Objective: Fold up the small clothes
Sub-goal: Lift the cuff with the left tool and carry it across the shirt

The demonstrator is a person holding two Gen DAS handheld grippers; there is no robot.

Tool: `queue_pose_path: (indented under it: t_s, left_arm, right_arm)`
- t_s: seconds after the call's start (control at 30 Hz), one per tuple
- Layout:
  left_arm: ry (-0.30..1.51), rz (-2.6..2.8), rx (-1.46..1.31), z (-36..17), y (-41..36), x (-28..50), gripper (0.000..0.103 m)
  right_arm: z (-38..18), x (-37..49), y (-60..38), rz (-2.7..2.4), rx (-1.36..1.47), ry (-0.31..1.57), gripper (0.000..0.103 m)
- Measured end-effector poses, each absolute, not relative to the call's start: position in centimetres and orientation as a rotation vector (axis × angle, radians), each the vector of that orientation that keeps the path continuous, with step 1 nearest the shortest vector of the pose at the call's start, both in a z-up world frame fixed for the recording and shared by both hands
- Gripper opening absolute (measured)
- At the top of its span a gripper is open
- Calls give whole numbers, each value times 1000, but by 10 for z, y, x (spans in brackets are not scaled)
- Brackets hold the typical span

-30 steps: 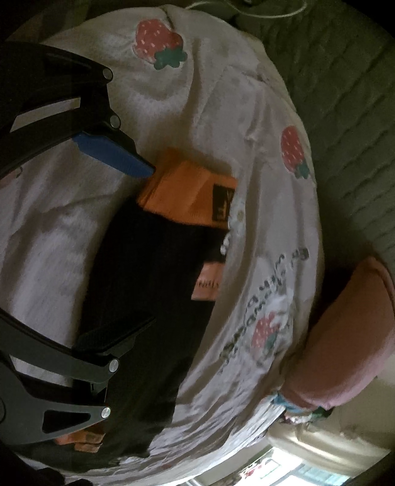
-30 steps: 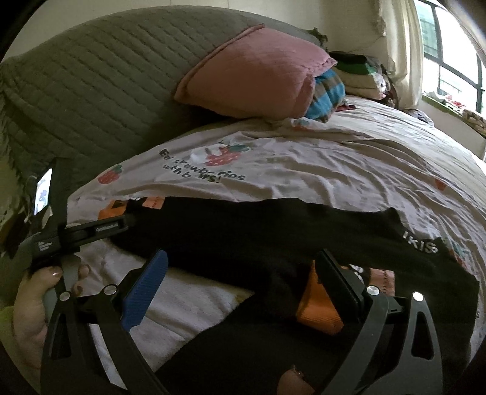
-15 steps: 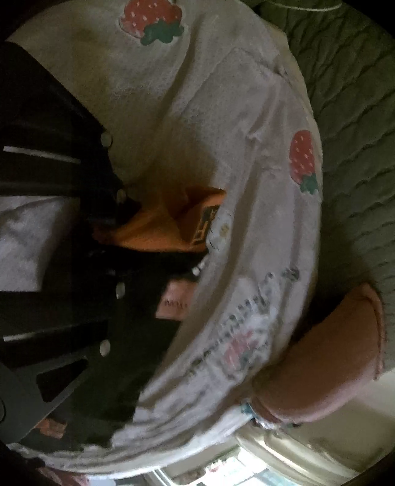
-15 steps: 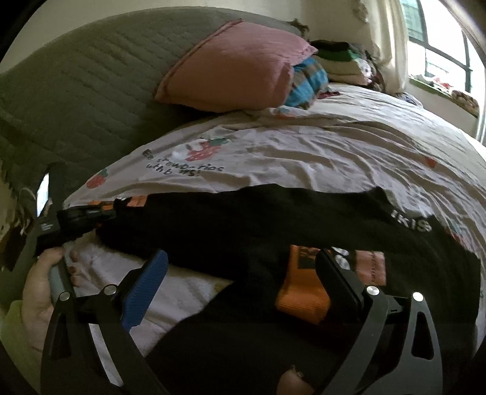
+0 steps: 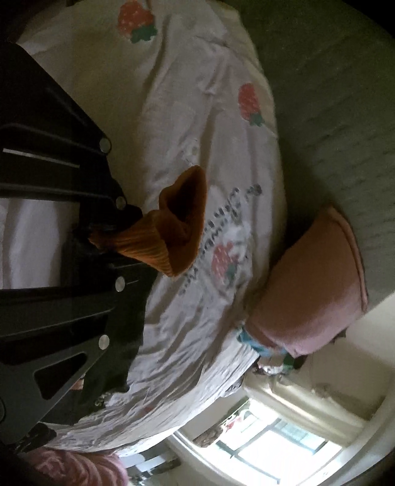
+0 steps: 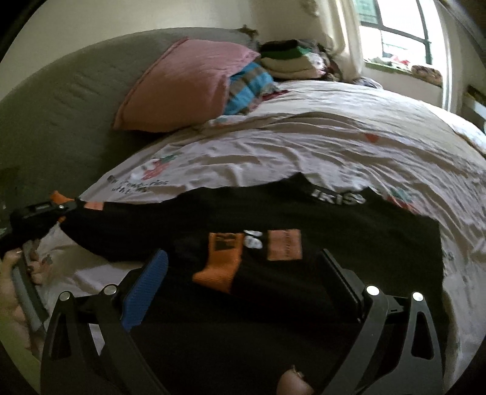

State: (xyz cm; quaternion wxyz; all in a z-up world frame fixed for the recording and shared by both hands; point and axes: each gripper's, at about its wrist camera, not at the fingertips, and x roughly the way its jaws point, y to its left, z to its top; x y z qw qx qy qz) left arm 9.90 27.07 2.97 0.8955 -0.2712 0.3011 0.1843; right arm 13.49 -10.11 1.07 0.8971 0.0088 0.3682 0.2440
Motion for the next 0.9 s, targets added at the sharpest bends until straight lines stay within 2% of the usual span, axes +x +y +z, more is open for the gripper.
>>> queue_pose_path:
  t_s: [0.33, 0.9]
  left_arm:
    - [572, 234, -530, 82, 226, 110, 4]
    - [570, 19, -406, 130, 127, 138, 4]
  right_arm:
    - [17, 130, -153, 449, 121, 741, 97]
    - [21, 116, -227, 399, 240, 702, 97]
